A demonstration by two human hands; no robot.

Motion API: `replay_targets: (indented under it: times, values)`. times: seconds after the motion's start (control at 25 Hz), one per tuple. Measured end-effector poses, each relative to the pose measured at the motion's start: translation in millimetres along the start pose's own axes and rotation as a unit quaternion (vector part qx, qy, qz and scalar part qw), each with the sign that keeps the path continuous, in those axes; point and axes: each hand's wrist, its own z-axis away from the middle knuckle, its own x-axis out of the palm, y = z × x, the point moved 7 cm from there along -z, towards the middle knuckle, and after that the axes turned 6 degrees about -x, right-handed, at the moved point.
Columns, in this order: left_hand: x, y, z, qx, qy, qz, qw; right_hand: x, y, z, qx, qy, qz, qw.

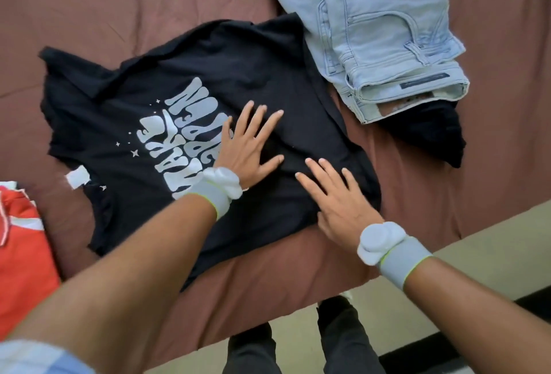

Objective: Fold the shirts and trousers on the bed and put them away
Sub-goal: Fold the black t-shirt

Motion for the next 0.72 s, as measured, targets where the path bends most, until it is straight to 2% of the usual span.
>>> replay_targets:
  times: [0.12, 0.28, 0.44, 0.56, 0.72]
  values:
    - [22, -23, 17, -0.106, -0.021, 0.039, 0.993, 22, 4, -14, 0.033, -0.084, 0.006, 0.996]
    - [39, -29, 64, -0.119, -0.022, 0.024, 0.992, 19, 15, -10, 0.105, -0.077, 0.032, 0.991]
    - [58, -51, 145, -0.128, -0.051, 0.044, 0.989, 33, -56, -18, -0.082, -0.06, 0.087, 0.991]
    - [71, -74, 212, -0.137, -0.053, 0.029, 0.989, 42, -63, -21, -0.051, -0.079, 0.086, 0.992]
    - [91, -114, 295, -0.204, -0.005, 0.026, 0.979, 50, -61, -14, 0.004, -0.087, 0.117, 0.989]
